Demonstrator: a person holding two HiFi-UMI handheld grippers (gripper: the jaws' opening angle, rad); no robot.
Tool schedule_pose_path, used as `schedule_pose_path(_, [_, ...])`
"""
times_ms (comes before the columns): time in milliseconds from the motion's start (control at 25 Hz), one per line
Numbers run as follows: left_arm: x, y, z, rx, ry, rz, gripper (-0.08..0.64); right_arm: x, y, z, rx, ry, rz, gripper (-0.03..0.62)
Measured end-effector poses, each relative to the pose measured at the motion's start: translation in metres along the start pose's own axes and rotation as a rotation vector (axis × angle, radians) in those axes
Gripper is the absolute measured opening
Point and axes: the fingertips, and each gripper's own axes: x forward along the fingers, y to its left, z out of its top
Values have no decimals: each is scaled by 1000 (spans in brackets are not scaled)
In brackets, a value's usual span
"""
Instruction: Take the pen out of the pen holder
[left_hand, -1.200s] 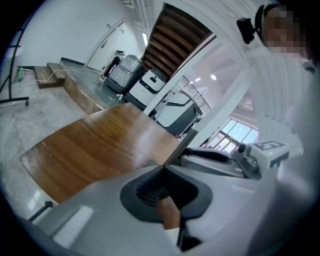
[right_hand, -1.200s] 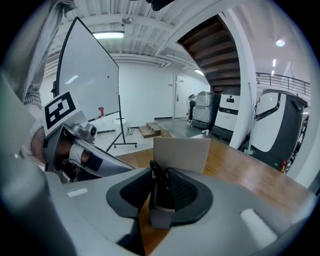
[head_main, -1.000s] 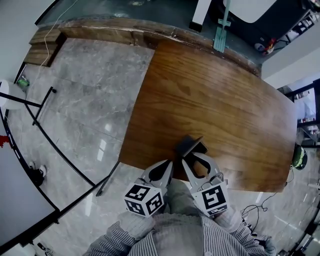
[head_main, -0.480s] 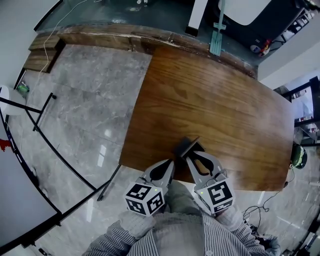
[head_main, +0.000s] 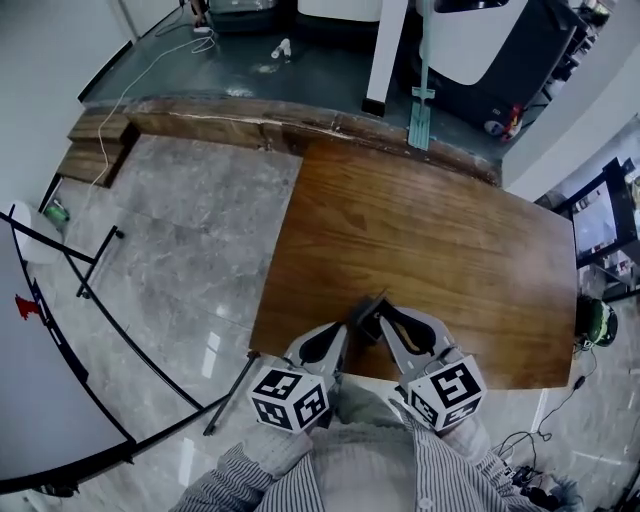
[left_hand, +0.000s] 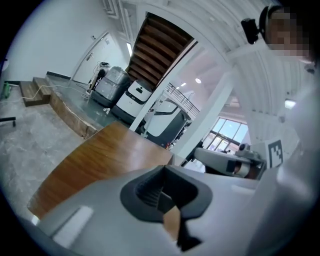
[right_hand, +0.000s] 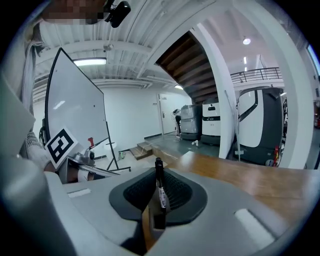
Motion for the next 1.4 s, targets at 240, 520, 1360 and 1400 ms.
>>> schedule_pose_path(240, [-5,-10,27,64,-31,-15,8,-20,-3,27,64,-90,-16,44])
schedule_pose_path(520, [-6,-21,40,107,-41,-44,8,-51,-11,43,208,-208,-28,43])
schedule_pose_path(1360, [-5,-45,38,179,-19,-63,8,-73,-20,35,335,-264,-9,43])
schedule_pose_path(1400, [-4,-46,38,188,-17,-66,8,-73,-19,35,326,-262,-9,43])
